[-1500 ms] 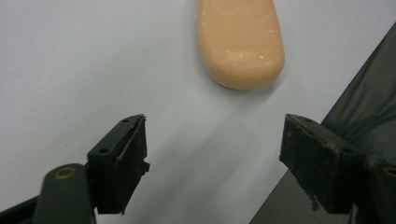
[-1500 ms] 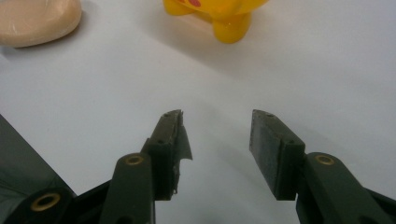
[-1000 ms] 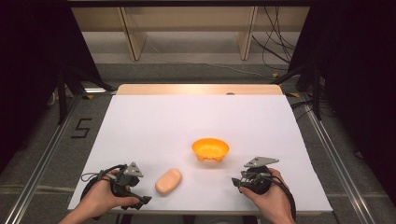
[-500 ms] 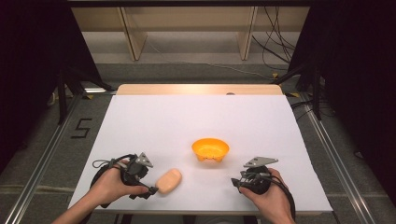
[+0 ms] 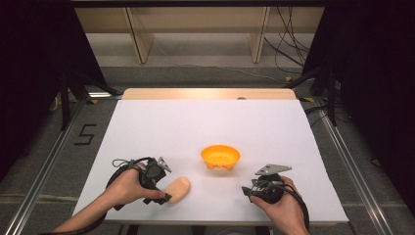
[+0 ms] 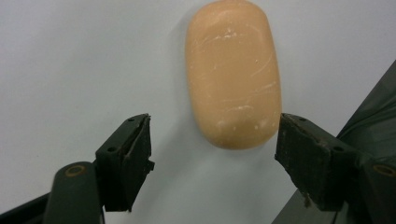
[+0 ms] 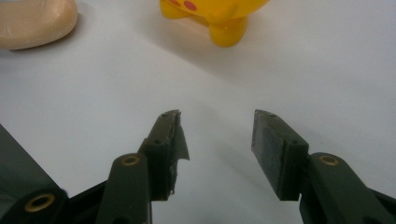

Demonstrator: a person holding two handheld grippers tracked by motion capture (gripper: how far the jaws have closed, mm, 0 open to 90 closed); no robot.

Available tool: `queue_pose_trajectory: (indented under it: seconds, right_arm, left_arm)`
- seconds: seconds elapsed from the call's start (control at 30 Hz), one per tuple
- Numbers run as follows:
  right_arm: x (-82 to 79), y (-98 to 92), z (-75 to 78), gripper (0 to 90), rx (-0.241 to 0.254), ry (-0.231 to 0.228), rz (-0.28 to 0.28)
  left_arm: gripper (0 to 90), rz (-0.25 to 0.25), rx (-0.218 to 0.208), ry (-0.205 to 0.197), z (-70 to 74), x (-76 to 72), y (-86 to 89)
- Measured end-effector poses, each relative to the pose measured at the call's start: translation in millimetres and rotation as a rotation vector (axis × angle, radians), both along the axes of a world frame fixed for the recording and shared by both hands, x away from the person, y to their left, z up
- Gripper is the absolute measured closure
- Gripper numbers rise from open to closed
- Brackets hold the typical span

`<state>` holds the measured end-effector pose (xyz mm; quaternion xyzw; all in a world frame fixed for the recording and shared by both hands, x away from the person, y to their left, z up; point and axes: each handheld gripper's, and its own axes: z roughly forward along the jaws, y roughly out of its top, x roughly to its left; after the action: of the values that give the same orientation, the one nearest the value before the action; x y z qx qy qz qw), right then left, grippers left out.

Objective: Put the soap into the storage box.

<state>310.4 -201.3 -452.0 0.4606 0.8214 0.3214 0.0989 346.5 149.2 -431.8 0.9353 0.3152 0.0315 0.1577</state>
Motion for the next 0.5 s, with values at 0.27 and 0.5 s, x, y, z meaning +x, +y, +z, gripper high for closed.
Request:
queue_pose_trajectory:
  seconds: [0.27,0.5]
  right_arm:
    - [0.1,0.4,0.0,52.5,-0.001,-0.006,-0.001]
    - [-0.1,0.1,0.1,52.3,-0.004,0.000,0.005]
  left_arm:
    - [24.7,-0.045,0.024,0.018,0.4,4.5,-18.0]
    - [24.1,-0.063,0.050,0.042,-5.1,7.8,-31.7]
